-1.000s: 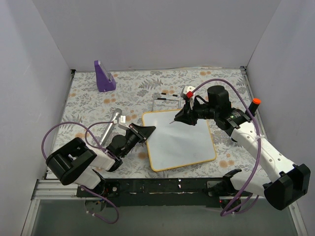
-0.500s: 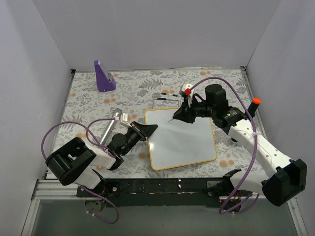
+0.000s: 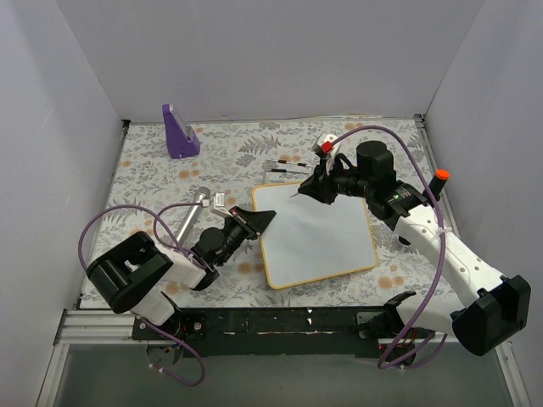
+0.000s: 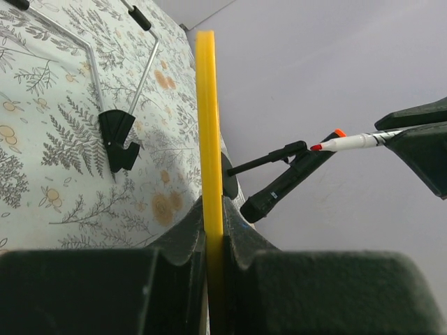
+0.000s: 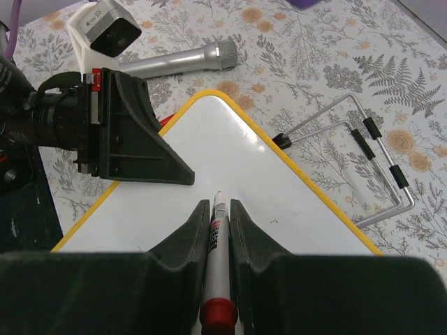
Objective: Write a sentence on the whiteboard
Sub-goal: Write on the whiteboard with the whiteboard marker without the cap.
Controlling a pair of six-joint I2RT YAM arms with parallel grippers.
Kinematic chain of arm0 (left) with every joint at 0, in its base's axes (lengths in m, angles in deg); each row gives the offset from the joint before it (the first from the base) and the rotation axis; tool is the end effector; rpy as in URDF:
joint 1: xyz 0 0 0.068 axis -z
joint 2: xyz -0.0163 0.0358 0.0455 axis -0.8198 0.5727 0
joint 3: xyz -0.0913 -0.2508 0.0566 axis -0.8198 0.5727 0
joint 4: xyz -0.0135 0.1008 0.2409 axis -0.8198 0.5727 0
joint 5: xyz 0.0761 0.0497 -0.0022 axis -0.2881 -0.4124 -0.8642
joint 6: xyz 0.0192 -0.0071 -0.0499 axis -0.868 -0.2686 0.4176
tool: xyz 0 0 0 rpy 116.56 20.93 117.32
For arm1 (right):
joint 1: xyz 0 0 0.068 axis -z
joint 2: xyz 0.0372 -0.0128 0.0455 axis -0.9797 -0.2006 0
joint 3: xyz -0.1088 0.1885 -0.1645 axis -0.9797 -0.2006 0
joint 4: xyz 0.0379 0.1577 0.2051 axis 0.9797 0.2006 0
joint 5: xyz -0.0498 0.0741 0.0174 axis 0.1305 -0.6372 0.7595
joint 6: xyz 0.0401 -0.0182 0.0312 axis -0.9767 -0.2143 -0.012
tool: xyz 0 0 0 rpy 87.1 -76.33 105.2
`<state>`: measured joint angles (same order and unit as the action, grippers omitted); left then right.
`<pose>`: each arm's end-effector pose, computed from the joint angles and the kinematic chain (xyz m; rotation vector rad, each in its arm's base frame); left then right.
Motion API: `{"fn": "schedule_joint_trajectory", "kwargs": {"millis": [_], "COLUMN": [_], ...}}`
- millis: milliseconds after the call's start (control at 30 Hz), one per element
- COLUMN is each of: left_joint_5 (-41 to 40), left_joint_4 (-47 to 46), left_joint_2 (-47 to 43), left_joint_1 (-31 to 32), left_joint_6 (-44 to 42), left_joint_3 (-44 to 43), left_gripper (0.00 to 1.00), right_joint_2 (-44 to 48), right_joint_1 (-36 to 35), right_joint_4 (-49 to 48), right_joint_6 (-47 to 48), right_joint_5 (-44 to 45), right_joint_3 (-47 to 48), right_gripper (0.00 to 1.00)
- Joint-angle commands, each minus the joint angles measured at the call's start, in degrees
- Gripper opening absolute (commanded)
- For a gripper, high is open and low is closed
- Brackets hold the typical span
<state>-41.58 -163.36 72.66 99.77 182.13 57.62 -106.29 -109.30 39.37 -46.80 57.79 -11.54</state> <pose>0.1751 -0.1666 0.1691 -0.9338 1.5961 -1.7935 0.2219 0.1541 0.3601 -0.9738 1.6439 0.7885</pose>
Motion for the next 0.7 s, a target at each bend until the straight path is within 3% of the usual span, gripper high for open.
{"fn": "schedule_joint_trajectory", "kwargs": {"millis": [0,333,667], "left_joint_5": [-9.18,-13.85,-16.22], "left_joint_4": [-20.9,-23.11,-22.31], "left_joint_2": [2.5,8.31,5.14], "left_joint_1": [1.17,3.19,5.3], "left_joint_6": [-7.12,-9.4,-9.93], "left_joint_3": [-4.03,-7.56,-0.61], "left_gripper": [0.0,0.0,0.0], "right_joint_2": [1.91,4.29,6.05], "right_joint_1": [-0.15,1.25,3.63], "right_joint_4": [-1.69,-0.98,0.95], "right_joint_6": [-0.92,-0.39,1.01], "right_joint_5": [5.21,9.09,4.71], "right_joint_3": [3.37,3.28,1.79], "right_gripper": [0.01,0.01,0.01]}}
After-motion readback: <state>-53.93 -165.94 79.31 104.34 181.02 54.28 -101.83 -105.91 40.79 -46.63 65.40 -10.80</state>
